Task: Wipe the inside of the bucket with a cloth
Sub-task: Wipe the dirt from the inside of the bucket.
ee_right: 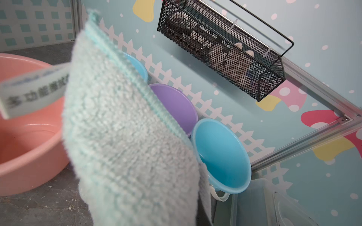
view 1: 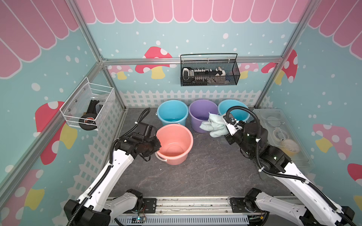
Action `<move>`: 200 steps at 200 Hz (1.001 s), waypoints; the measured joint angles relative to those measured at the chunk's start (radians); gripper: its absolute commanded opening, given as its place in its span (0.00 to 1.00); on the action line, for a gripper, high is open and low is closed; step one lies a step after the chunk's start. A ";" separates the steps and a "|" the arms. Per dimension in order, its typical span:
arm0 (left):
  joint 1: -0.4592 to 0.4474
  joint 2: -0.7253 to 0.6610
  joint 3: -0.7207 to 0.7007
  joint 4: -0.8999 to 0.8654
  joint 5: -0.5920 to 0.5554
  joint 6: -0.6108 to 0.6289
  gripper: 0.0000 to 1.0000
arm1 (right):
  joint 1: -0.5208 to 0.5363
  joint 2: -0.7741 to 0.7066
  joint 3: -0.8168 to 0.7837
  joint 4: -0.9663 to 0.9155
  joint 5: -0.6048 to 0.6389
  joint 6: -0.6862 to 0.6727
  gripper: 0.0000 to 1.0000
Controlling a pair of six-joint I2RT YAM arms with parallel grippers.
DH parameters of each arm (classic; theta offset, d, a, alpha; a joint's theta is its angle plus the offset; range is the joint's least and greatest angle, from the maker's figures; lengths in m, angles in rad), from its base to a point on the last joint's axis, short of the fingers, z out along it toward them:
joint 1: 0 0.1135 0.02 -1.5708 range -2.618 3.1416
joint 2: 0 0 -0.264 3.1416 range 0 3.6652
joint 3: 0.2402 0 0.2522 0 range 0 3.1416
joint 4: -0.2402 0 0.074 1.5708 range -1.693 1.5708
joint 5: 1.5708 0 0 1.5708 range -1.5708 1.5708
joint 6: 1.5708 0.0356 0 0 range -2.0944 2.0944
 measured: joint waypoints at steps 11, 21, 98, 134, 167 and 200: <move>-0.040 0.034 0.023 0.010 0.005 0.035 0.00 | 0.000 0.017 0.032 -0.024 -0.021 0.019 0.01; -0.071 0.068 0.042 0.027 0.016 0.066 0.00 | 0.000 0.031 0.060 -0.042 -0.038 0.035 0.01; -0.191 0.285 0.099 0.166 0.083 0.203 0.00 | 0.000 0.118 0.206 -0.164 -0.225 0.068 0.02; -0.201 0.345 0.103 0.188 0.110 0.232 0.00 | 0.000 0.168 0.199 -0.220 -0.309 0.024 0.00; -0.217 0.346 0.105 0.204 0.105 0.259 0.00 | 0.000 0.228 0.157 -0.248 -0.402 -0.065 0.00; -0.223 0.346 0.105 0.215 0.106 0.292 0.00 | 0.000 0.310 0.095 -0.250 -0.503 -0.213 0.00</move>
